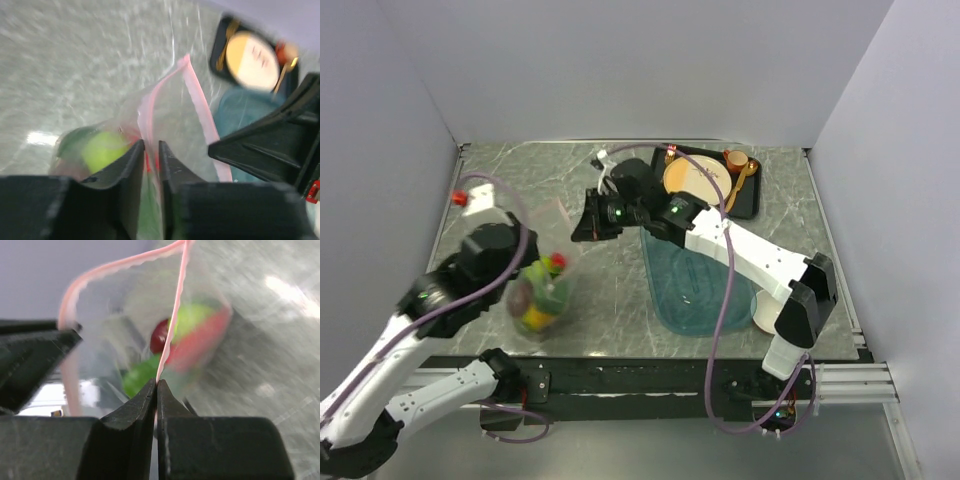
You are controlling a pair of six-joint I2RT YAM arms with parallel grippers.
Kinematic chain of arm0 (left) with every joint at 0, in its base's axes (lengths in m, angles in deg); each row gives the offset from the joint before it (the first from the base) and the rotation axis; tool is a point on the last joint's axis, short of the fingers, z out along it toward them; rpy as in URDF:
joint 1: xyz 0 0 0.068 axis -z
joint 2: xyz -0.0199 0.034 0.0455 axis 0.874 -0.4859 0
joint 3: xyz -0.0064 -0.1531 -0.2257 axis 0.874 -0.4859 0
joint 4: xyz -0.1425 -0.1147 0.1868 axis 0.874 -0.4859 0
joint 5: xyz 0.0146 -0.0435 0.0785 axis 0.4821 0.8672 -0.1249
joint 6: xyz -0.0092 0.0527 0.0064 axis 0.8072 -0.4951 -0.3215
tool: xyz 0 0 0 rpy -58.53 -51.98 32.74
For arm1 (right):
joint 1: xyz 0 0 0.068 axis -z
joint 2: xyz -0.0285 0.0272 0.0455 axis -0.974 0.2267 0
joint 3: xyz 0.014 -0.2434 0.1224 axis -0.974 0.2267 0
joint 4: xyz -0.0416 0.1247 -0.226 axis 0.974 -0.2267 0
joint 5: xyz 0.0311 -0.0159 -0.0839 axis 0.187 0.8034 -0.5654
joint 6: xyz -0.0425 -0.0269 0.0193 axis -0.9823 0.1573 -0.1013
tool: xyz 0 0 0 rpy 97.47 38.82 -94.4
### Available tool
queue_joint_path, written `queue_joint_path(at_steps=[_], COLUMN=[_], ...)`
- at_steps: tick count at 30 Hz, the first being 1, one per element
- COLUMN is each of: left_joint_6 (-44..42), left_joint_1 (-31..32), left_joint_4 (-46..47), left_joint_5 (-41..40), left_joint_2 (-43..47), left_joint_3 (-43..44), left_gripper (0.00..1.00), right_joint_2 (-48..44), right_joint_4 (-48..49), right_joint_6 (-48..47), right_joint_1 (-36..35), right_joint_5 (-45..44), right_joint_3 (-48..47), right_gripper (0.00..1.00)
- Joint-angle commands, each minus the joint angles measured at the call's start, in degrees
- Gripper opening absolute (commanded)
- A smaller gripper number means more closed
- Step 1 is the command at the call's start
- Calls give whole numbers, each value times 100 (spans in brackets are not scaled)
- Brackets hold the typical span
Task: Place the food in the zip-top bag and seal the zipper
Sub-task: Adjust the zipper food storage bag at the center of the board.
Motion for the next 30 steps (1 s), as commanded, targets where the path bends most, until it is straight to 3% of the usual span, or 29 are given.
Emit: queue_joint_path(at_steps=[1, 4, 8, 15, 23, 30], left_joint_6=[-51, 213, 450, 434, 460, 197], left_joint_1=[-12, -21, -20, -12, 41, 94], left_joint_4=[1014, 1400, 2156, 2913, 3212, 3520], left_joint_5=[1059, 1700, 2518, 3151, 4127, 5049], left_joint_2=[-819, -1426, -1684, -1709, -2255, -2491], left_joint_3=[-942, -1251, -1471, -1313, -1199, -1049], left_gripper=[18, 7, 4, 18, 21, 46], right_joint_2=[-175, -342, -623, -1151, -2178, -2364], right_joint_4=[393, 614, 571, 403, 1140, 1238], right_joint_6=[176, 317, 308, 325, 1028, 1161], right_joint_1=[71, 88, 114, 229, 396, 449], right_joint_5=[-464, -745, -1141, -1818, -2223, -2284], right_joint_3=[966, 1687, 2250, 2602, 3736, 3921], right_gripper=[9, 9, 9, 9, 9, 10])
